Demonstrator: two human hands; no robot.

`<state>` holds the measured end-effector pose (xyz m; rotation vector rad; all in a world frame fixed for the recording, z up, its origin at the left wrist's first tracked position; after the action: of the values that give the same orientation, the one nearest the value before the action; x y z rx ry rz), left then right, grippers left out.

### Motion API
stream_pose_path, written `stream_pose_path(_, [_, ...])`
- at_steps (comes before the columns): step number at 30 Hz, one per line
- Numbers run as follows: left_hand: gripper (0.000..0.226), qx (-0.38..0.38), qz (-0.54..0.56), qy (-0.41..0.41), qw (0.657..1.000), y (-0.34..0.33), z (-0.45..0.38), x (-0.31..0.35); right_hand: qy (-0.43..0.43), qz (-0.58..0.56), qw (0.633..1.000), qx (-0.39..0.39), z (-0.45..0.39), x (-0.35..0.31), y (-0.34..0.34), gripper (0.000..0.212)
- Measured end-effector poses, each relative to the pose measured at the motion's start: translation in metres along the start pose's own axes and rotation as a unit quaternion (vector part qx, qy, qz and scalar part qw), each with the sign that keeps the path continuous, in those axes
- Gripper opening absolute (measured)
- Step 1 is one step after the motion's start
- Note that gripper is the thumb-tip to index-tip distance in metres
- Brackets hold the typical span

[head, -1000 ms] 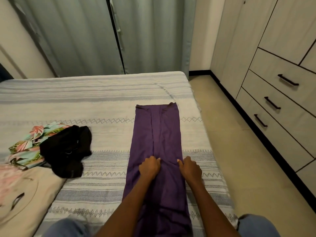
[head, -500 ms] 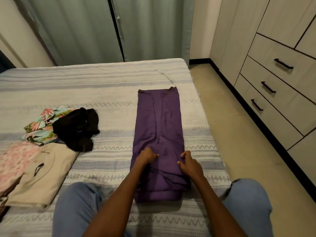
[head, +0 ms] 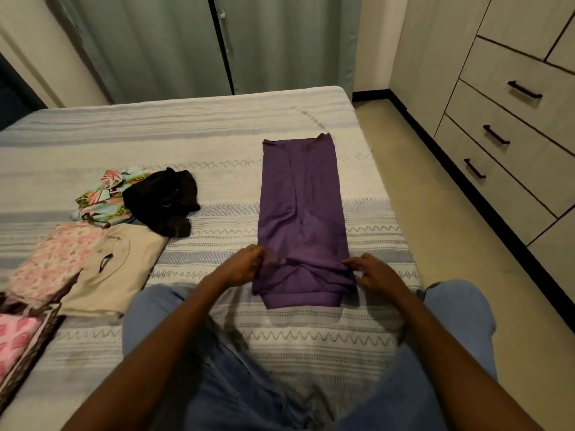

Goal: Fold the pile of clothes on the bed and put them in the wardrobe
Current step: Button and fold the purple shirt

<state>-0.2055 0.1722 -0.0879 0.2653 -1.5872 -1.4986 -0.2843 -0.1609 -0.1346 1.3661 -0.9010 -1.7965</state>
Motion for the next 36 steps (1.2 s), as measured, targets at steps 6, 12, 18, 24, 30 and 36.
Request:
stream_pose_path(6, [0.089, -0.183, -0.177, 0.046, 0.966, -0.039, 0.052, -0.030, 0.049, 0.163, 0.983, 0.069, 0.021, 0.006, -0.024, 0.079])
stream_pose_path(12, [0.092, -0.139, -0.200, -0.003, 0.970, -0.045, 0.042, -0.035, 0.073, 0.217, 0.973, 0.032, 0.031, -0.004, -0.032, 0.094])
stream_pose_path(18, [0.086, -0.021, -0.217, -0.081, 0.973, -0.036, 0.033, -0.015, 0.098, 0.218, 0.971, 0.035, 0.026, -0.002, -0.030, 0.082])
stream_pose_path(24, [0.058, 0.031, -0.246, -0.161, 0.955, -0.043, 0.024, -0.013, 0.097, 0.099, 0.989, 0.045, 0.028, -0.007, -0.014, 0.080])
stream_pose_path(30, [0.061, 0.037, 0.006, -0.101, 0.994, -0.014, 0.028, 0.018, 0.028, -0.075, 0.996, 0.033, 0.031, -0.012, 0.014, 0.053])
stream_pose_path(36, [0.040, 0.013, 0.254, -0.049, 0.966, -0.016, 0.058, 0.027, -0.032, -0.136, 0.987, -0.075, 0.047, 0.000, 0.012, 0.047])
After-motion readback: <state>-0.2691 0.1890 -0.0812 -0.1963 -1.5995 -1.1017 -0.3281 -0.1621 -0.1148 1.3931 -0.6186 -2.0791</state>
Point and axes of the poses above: each hand's wrist, its own z-axis away from the middle knuckle, its own y-axis out of the back of the hand, x = y × z, the point moved 5 cm from there along -z, towards the middle knuckle, and after that the axes turned 13 degrees about -y, right-handed, at the moved point
